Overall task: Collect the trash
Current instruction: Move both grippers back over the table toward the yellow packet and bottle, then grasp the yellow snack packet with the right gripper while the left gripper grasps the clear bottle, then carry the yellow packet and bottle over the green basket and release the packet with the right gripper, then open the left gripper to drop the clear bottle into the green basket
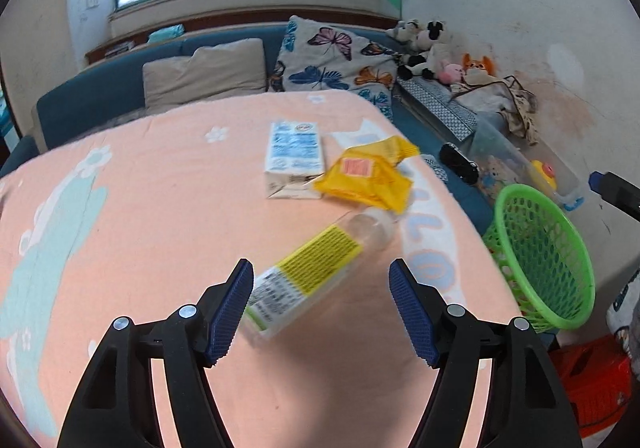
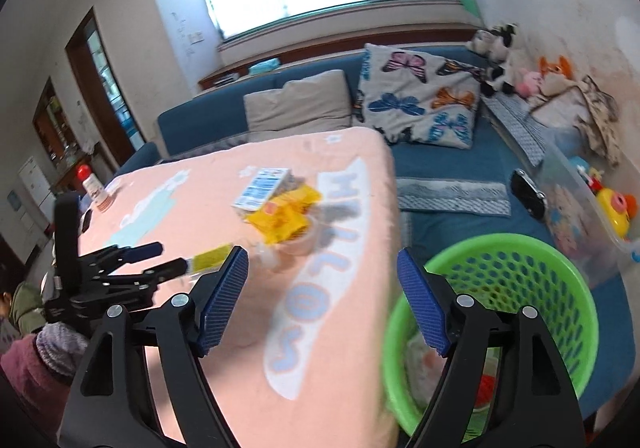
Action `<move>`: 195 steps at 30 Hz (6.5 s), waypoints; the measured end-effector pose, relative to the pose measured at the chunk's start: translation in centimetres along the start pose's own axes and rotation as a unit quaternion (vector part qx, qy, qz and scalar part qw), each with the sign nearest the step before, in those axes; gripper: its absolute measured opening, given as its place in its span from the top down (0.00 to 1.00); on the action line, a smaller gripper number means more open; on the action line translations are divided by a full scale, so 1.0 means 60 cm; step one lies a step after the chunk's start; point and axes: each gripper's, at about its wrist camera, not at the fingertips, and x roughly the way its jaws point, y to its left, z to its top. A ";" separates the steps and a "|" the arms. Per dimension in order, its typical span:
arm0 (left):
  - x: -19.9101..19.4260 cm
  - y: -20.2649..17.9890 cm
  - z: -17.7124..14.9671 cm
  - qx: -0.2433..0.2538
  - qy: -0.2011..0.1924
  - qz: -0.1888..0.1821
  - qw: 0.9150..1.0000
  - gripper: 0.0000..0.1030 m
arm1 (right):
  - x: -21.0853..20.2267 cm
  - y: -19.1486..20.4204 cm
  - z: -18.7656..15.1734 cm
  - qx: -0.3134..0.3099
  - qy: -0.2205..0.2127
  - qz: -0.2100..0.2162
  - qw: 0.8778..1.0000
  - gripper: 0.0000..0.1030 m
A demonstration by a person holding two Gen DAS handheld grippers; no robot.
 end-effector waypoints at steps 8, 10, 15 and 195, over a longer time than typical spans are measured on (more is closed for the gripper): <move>0.021 0.011 -0.004 0.005 0.007 -0.001 1.000 0.33 | 0.014 0.018 0.012 0.001 0.007 0.001 1.000 0.24; 0.024 0.014 -0.005 0.005 0.009 -0.003 1.000 0.32 | 0.021 0.023 0.017 -0.005 0.010 -0.003 1.000 0.23; 0.031 0.025 -0.007 0.006 0.011 -0.003 1.000 0.32 | 0.060 0.035 0.029 -0.019 0.024 -0.001 1.000 0.20; -0.006 -0.206 0.046 0.090 -0.002 -0.070 0.993 0.34 | -0.080 -0.140 -0.089 0.046 0.004 -0.056 0.997 0.25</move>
